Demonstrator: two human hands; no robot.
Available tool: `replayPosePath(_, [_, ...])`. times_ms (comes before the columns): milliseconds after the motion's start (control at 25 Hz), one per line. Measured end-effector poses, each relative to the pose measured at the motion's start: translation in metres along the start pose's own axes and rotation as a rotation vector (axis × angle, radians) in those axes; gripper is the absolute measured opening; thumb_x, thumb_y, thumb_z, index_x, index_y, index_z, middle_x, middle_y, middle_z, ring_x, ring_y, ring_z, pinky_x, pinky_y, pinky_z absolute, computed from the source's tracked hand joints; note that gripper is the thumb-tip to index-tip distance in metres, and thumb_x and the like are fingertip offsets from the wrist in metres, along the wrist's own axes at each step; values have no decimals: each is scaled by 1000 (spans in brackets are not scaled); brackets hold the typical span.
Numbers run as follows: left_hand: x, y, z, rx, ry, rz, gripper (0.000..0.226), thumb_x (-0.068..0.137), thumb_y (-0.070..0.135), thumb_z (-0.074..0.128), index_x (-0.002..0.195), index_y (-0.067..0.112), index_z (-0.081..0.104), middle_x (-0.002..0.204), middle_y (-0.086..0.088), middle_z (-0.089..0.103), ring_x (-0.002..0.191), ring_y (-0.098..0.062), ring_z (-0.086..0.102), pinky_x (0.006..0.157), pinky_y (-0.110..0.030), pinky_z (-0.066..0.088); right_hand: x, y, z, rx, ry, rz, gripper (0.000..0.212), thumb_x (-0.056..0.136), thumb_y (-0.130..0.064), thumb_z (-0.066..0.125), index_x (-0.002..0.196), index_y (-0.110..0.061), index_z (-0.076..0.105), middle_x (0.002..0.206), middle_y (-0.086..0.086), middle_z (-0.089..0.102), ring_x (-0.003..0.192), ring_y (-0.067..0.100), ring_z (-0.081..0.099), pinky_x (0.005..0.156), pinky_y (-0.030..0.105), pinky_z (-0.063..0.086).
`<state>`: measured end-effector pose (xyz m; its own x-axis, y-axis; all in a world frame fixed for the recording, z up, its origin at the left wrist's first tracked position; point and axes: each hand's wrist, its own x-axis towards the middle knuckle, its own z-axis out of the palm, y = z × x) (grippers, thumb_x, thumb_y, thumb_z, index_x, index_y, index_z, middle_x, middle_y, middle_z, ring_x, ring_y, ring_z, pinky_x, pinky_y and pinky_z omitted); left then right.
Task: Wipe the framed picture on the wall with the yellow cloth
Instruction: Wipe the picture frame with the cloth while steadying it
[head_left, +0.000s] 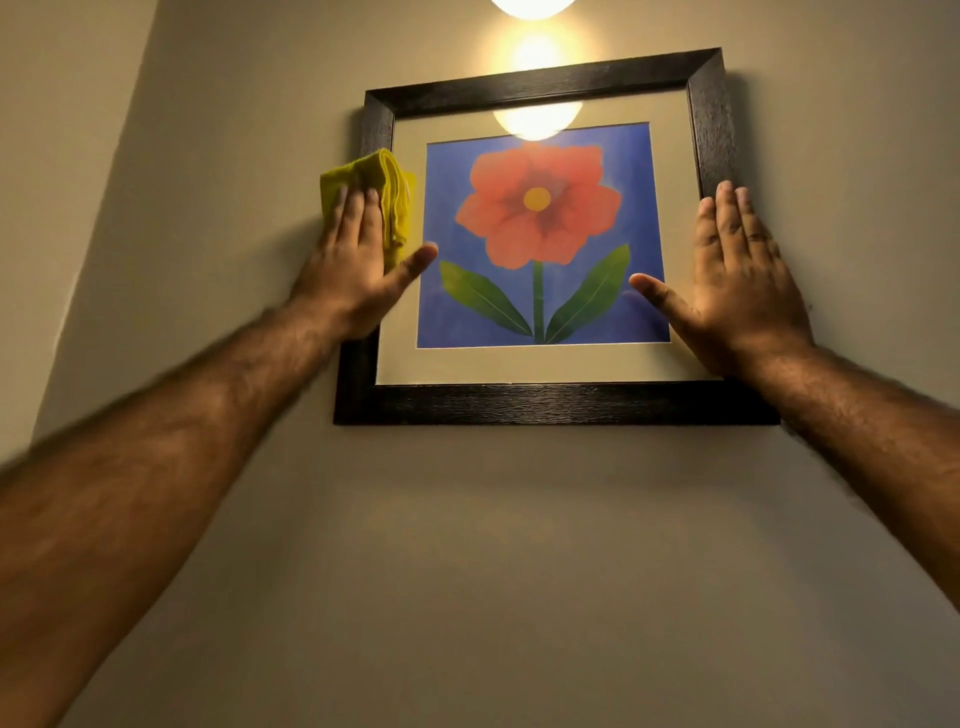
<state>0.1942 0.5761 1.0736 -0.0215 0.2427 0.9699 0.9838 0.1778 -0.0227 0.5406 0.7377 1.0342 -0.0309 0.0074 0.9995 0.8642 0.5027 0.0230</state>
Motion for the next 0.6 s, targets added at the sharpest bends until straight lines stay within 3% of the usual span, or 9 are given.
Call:
replayPosePath(240, [-96, 1, 23, 14, -9, 14, 114, 80, 88, 2, 160, 7, -1, 171, -11, -8, 157, -18, -12, 124, -31, -6, 0, -1, -2, 1, -7, 0, 111, 88, -83, 23, 162, -2, 5, 173, 15, -2, 162, 26, -1, 131, 41, 5])
replayPosePath(400, [-164, 0, 37, 7, -60, -11, 106, 83, 86, 2, 160, 13, -4, 162, 4, -28, 154, -12, -21, 123, -29, -5, -1, -2, -3, 0, -10, 3, 112, 88, -84, 22, 162, -2, 5, 173, 16, -1, 162, 26, -1, 131, 41, 4])
replayPosePath(480, [-170, -2, 36, -1, -90, -10, 105, 83, 86, 2, 160, 15, -6, 161, 6, -30, 154, -12, -21, 124, -31, -4, 0, -3, -4, 8, -12, -2, 112, 88, -84, 22, 162, -1, 5, 173, 16, -1, 162, 27, -1, 131, 41, 5])
replayPosePath(600, [-128, -1, 26, -21, -61, -16, 112, 80, 88, 1, 161, 9, 0, 169, -6, -16, 157, -18, -14, 126, -33, -3, -1, -3, -4, 9, -14, 2, 111, 88, -83, 24, 162, -1, 5, 173, 17, -1, 162, 27, -1, 131, 41, 5])
